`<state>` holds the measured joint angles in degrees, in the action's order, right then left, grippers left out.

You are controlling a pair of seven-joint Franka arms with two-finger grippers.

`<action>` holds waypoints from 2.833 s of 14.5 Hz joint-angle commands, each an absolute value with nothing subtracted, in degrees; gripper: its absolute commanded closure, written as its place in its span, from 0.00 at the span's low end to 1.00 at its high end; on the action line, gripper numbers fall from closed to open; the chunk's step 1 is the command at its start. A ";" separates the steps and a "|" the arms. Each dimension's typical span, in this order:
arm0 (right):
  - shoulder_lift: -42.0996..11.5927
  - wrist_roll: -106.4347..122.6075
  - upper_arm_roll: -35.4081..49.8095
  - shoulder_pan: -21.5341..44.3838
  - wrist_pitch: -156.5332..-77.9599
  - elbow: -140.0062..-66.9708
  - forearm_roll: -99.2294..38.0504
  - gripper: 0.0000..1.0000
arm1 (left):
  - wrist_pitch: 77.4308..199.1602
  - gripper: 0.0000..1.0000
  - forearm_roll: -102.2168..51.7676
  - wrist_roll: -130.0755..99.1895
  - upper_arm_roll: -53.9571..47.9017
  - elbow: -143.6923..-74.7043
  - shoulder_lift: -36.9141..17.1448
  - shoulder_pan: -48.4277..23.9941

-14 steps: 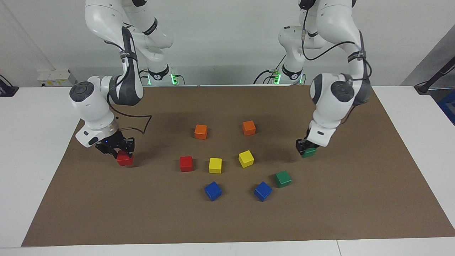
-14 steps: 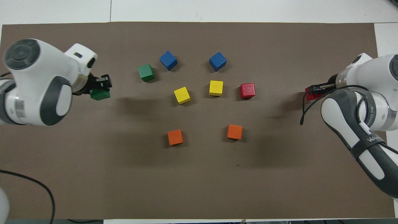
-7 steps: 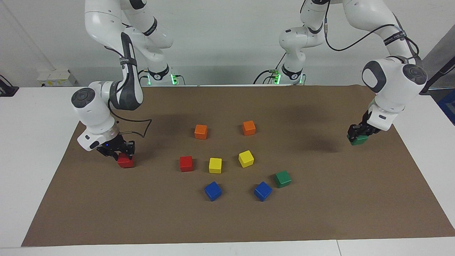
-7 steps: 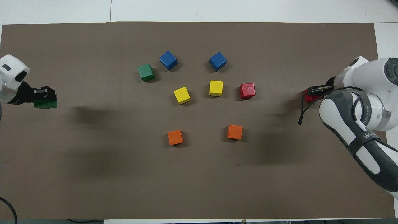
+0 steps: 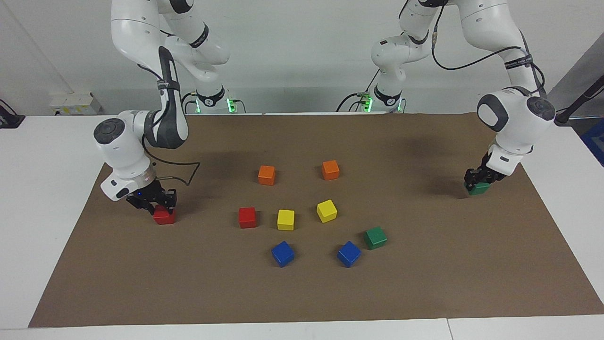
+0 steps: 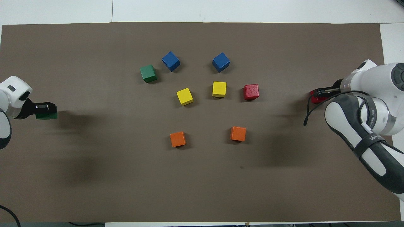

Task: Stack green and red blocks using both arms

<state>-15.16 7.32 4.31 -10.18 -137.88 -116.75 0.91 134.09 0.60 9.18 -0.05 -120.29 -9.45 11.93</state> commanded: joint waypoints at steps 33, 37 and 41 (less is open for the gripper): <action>-23.12 -22.68 5.62 12.30 -132.35 -101.94 5.71 0.00 | 114.78 0.00 -1.06 -32.75 -0.53 -85.10 -26.34 -13.61; -23.38 -22.76 5.62 13.18 -136.40 -105.11 5.71 0.00 | 118.99 0.00 -0.88 -39.27 -0.44 -83.23 -31.28 -16.60; -23.73 -23.20 5.62 13.36 -138.34 -106.61 5.71 0.03 | 122.95 0.00 -0.18 -42.01 -0.35 -82.71 -33.30 -17.66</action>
<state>-24.68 -21.42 5.38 13.48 -136.45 -104.50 5.40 122.20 -1.09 -40.38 -1.43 -84.75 -31.80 -16.52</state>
